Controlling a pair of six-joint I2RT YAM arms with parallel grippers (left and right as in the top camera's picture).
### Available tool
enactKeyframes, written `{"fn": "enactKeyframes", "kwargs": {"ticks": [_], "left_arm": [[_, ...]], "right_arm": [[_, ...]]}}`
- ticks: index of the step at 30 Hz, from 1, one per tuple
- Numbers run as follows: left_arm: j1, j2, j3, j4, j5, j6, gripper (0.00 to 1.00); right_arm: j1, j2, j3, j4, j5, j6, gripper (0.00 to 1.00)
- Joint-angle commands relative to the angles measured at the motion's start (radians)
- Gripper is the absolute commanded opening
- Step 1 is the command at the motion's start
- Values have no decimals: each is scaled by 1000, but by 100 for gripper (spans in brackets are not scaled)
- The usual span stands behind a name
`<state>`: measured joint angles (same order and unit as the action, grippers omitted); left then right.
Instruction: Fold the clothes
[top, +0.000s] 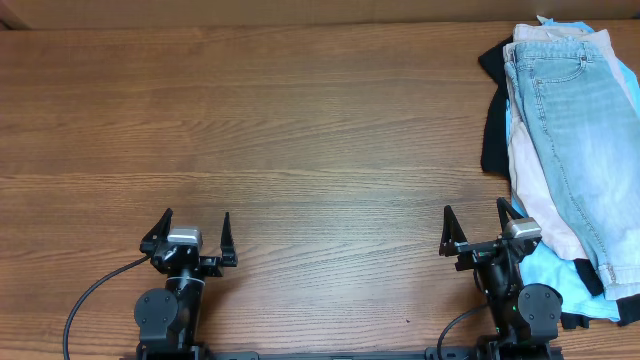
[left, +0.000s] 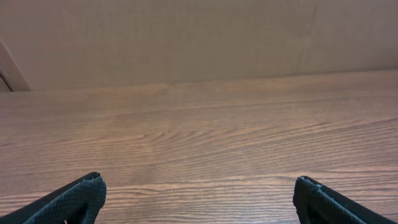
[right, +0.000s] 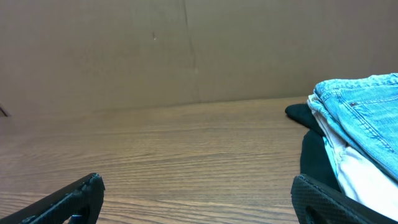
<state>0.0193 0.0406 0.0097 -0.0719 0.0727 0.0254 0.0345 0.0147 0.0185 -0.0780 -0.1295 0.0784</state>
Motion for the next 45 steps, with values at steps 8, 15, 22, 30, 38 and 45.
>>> {"fn": "enactKeyframes", "kwargs": {"ticks": [8,15,22,30,38,45], "left_arm": [[-7,3,-5,1,-24,3,100],[-7,3,-5,10,22,-3,100],[-7,3,-5,50,58,-14,100],[-7,3,-4,106,52,-26,100],[-6,3,86,121,7,-52,100],[-6,83,235,21,-24,-48,100]], "right_arm": [[-2,-6,-10,8,9,0,100],[-2,-6,-10,49,5,0,100],[-2,-6,-10,129,8,11,100],[-2,-6,21,163,24,11,100],[-2,-2,121,109,24,10,100],[-2,159,290,75,24,10,100]]}}
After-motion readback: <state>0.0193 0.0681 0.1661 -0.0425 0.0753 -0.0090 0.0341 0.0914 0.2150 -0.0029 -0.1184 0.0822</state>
